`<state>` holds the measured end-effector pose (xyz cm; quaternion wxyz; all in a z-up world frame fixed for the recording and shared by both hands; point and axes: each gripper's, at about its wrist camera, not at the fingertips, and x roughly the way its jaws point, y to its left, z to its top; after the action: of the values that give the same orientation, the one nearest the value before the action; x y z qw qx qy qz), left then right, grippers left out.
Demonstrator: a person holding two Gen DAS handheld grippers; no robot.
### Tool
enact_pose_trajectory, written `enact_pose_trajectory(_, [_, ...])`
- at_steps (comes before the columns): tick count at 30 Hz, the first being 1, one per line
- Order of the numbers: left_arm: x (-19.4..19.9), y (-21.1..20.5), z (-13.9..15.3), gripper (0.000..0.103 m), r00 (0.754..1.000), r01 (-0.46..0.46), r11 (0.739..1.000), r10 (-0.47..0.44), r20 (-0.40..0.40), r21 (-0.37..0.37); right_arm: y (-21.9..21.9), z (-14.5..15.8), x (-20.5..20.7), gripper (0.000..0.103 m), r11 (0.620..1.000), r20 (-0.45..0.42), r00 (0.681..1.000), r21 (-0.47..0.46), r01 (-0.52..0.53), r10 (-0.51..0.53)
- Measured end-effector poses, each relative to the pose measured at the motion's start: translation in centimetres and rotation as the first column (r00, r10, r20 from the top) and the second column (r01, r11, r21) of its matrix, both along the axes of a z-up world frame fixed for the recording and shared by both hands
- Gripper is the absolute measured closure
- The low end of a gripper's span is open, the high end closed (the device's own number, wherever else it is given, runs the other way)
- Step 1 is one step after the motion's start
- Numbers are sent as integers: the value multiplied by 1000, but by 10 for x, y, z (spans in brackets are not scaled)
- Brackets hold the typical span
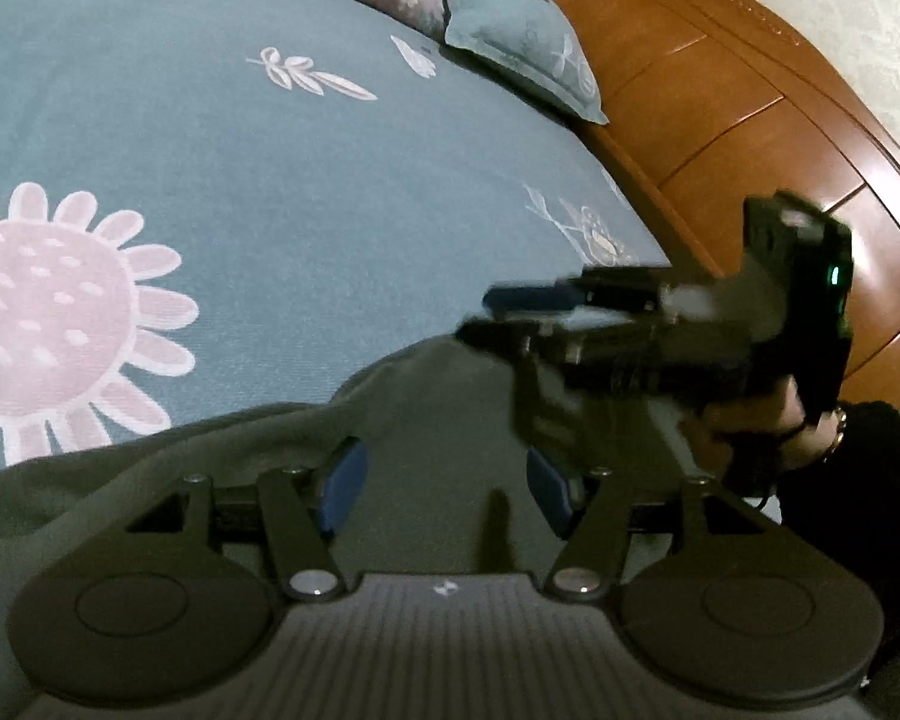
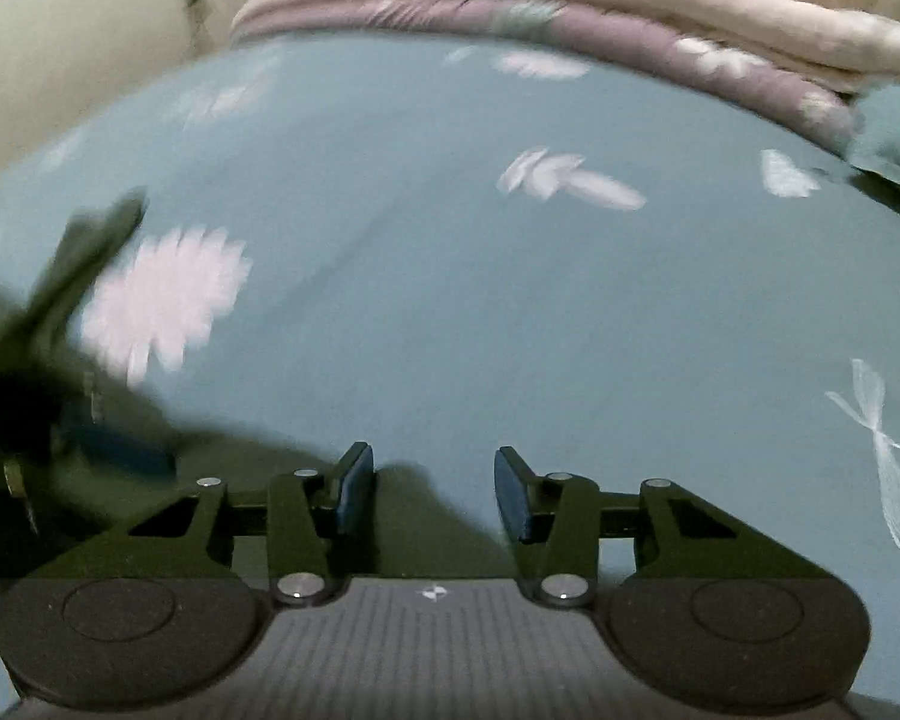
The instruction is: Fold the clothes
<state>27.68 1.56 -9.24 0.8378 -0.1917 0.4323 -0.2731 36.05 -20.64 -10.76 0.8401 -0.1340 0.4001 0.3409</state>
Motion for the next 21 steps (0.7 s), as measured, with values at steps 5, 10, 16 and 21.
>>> enact_pose_trajectory(5, [7, -8, -7, 42, 1000, 2, 1000, -1, 15, -26, -2, -4, -23, 53, 999, 49, 998, -36, -36, 38])
enact_pose_trajectory(10, [11, 1, -11, 41, 1000, 9, 997, -9, -2, -75, 3, 0, -28, 83, 995, 53, 995, -47, -88, 90])
enact_pose_trajectory(16, [7, 2, 4, 40, 1000, 12, 998, -11, 21, -63, 0, 29, -33, 90, 999, 253, 966, 22, 49, -53])
enact_pose_trajectory(21, [6, 3, 6, 40, 999, 25, 999, -24, 23, -43, -10, 41, -32, 85, 985, 226, 960, 69, 157, -168])
